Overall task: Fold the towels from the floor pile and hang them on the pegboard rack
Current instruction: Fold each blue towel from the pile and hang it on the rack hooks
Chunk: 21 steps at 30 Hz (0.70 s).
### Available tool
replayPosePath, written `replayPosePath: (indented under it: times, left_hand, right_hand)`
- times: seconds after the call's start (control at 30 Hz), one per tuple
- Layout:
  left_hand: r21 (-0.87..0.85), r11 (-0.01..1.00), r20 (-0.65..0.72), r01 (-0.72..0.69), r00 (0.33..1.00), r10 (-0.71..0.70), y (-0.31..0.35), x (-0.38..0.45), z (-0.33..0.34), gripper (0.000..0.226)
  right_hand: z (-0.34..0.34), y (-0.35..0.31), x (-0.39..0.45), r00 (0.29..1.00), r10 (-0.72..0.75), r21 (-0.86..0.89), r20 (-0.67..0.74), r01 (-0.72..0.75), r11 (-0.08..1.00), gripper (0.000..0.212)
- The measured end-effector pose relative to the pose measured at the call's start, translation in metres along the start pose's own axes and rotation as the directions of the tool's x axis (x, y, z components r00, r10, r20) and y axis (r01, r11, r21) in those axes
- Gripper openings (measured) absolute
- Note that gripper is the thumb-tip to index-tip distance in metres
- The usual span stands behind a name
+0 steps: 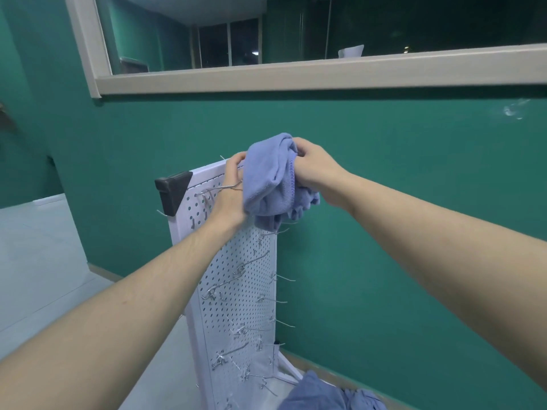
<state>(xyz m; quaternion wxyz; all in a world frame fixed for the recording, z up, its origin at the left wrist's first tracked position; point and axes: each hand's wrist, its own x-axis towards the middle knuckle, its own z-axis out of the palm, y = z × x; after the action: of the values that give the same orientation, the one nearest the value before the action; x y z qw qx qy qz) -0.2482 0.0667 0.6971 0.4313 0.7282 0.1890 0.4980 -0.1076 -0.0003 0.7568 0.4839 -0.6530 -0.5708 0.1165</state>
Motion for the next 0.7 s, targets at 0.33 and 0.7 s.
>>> replayPosePath:
  times: [0.33, 0.7]
  left_hand:
    - [-0.051, 0.998, -0.012, 0.045, 0.999, -0.046, -0.007, 0.008, -0.002, 0.043]
    - [0.016, 1.000, -0.210, 0.017, 0.978, -0.013, -0.029, 0.006, 0.006, 0.046]
  right_hand:
    - [0.011, 0.006, 0.011, 1.000, 0.026, -0.200, -0.017, -0.028, 0.979, 0.012]
    - [0.015, 0.006, 0.010, 0.985, 0.052, -0.313, 0.162, 0.001, 0.950, 0.029]
